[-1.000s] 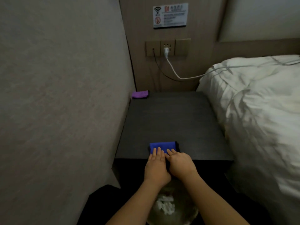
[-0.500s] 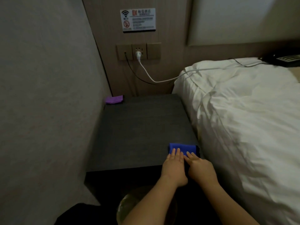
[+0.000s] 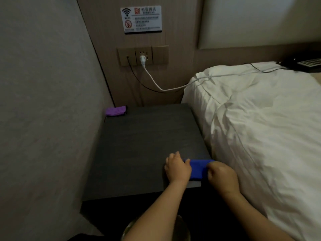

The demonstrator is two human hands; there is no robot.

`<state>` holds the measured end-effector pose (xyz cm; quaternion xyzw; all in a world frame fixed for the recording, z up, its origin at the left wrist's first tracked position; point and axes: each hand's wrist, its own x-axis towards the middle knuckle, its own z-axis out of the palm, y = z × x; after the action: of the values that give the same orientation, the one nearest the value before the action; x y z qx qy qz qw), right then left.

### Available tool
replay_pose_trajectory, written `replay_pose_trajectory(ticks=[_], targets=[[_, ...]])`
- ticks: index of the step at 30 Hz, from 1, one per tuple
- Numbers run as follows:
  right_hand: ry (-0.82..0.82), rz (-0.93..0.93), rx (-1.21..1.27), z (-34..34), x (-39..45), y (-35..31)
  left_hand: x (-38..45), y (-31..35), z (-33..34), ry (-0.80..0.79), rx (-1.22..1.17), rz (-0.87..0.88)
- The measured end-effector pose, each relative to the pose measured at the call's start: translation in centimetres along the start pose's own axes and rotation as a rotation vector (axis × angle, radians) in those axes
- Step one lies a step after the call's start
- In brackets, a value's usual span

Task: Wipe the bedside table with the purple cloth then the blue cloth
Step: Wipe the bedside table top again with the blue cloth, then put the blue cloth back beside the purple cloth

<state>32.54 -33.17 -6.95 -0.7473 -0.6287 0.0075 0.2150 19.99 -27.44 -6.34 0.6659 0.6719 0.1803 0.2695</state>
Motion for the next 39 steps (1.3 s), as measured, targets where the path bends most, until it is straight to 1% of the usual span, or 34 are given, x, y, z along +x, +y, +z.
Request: replay_pose_trajectory(ticks=[2, 3, 5, 7, 8, 10, 12, 13, 16, 18, 21, 23, 25, 27, 29, 31, 33, 36, 39], targets=[[0.053, 0.002, 0.032, 0.1, 1.4, -0.1, 0.9, 0.1, 0.4, -0.085, 0.086, -0.058], [0.062, -0.010, 0.041, 0.0, 2.1, 0.0, 1.2, 0.1, 0.6, -0.103, 0.094, -0.068], [0.011, -0.031, 0.035, 0.2, 3.3, 0.3, 1.6, 0.0, 0.8, -0.106, 0.053, -0.091], [-0.078, -0.044, 0.043, 0.4, 4.1, 0.7, 2.2, -0.1, 0.7, -0.105, -0.062, -0.114], [-0.116, -0.037, 0.064, 0.6, 4.5, 0.8, 2.5, -0.2, 0.5, -0.104, -0.161, -0.125], [-0.205, 0.027, 0.075, 0.9, 5.5, 0.6, 3.2, -0.3, -0.6, -0.073, -0.377, -0.139], [-0.322, 0.139, 0.071, 1.2, 6.6, -0.2, 4.0, -0.6, -2.2, -0.016, -0.495, -0.135], [-0.366, 0.215, 0.170, 1.5, 7.1, -0.8, 4.4, -0.8, -3.0, 0.006, -0.534, -0.129], [-0.388, 0.396, 0.792, 3.1, 9.0, -2.8, 5.9, -1.9, -5.4, 0.057, -0.651, -0.142], [-0.443, 0.471, 1.074, 4.5, 10.4, -3.8, 7.2, -3.2, -7.0, 0.107, -0.730, -0.186], [-0.639, 0.535, 1.294, 6.4, 12.4, -6.2, 9.4, -5.7, -9.1, 0.197, -0.878, -0.310], [-0.725, 0.556, 1.409, 7.8, 13.7, -8.5, 10.7, -7.4, -10.4, 0.233, -0.981, -0.410], [-0.719, 0.565, 1.490, 9.1, 15.3, -10.9, 12.3, -9.4, -11.6, 0.203, -1.051, -0.472], [-0.645, 0.586, 1.521, 10.5, 17.1, -13.2, 14.0, -11.2, -12.7, 0.107, -1.137, -0.479], [-0.566, 0.618, 1.512, 12.0, 19.0, -15.3, 15.9, -12.8, -13.5, 0.031, -1.101, -0.456], [-0.529, 0.651, 1.513, 13.5, 20.6, -17.2, 17.8, -14.2, -13.9, 0.058, -1.036, -0.464], [-0.567, 0.683, 1.530, 14.5, 21.9, -18.8, 19.4, -15.2, -14.3, 0.146, -1.008, -0.501], [-0.699, 0.721, 1.575, 15.3, 23.6, -20.7, 21.6, -16.3, -15.7, 0.268, -0.954, -0.548], [-0.745, 0.753, 1.499, 15.4, 25.2, -22.6, 23.7, -17.0, -17.3, 0.328, -0.886, -0.585]])
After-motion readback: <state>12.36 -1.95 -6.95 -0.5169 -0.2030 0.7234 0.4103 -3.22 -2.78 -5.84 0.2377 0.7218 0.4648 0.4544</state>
